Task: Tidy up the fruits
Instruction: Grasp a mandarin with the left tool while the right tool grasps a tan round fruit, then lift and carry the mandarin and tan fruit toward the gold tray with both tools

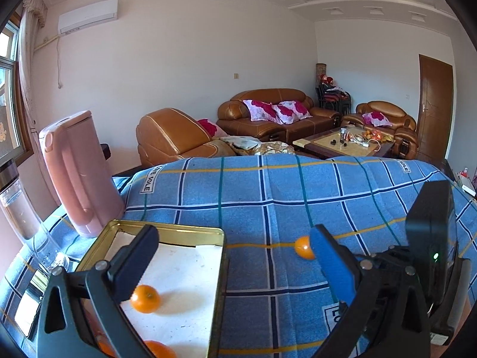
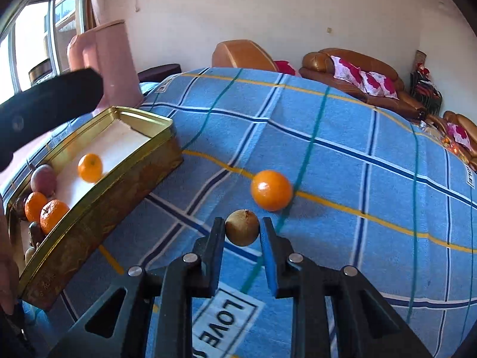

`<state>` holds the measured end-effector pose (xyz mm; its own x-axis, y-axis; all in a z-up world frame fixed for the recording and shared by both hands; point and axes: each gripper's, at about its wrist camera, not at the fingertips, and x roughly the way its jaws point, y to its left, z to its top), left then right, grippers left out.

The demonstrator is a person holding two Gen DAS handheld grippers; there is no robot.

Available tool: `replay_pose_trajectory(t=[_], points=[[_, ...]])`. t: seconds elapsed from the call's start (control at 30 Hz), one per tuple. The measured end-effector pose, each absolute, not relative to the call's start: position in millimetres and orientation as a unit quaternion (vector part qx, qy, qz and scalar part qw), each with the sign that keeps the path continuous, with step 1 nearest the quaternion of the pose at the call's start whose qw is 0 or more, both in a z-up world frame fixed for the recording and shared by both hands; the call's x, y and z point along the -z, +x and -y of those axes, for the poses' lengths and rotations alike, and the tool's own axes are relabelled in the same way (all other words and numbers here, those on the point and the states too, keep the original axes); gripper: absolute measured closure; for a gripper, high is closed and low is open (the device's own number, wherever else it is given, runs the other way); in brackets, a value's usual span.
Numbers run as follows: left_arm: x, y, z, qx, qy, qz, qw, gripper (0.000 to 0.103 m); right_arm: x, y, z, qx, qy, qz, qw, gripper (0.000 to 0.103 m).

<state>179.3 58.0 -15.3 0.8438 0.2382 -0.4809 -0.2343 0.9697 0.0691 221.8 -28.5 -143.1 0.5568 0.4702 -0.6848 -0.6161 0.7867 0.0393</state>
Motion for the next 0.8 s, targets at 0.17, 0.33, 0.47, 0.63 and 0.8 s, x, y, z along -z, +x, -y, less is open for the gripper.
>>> replay_pose_trajectory(t=[0.17,0.33,0.47,0.63,0.8], points=[[37,224,-34,-0.112,0.014,-0.297,0.948,0.0,141,248,76,-0.215,-0.098,-0.346,0.908,0.077],[66,264,-14,-0.096,0.029,-0.345,0.933,0.002,148,257,107,-0.184,-0.071,-0.365,0.91,0.077],[85,282,-6,-0.079,0.031,-0.374,0.923,0.009,148,260,113,-0.18,-0.066,-0.364,0.911,0.077],[105,300,-5,-0.056,0.01,-0.412,0.909,0.025,149,260,105,-0.182,-0.08,-0.364,0.91,0.077],[108,302,-12,-0.019,-0.027,-0.426,0.904,0.057,151,260,107,-0.18,-0.08,-0.363,0.91,0.077]])
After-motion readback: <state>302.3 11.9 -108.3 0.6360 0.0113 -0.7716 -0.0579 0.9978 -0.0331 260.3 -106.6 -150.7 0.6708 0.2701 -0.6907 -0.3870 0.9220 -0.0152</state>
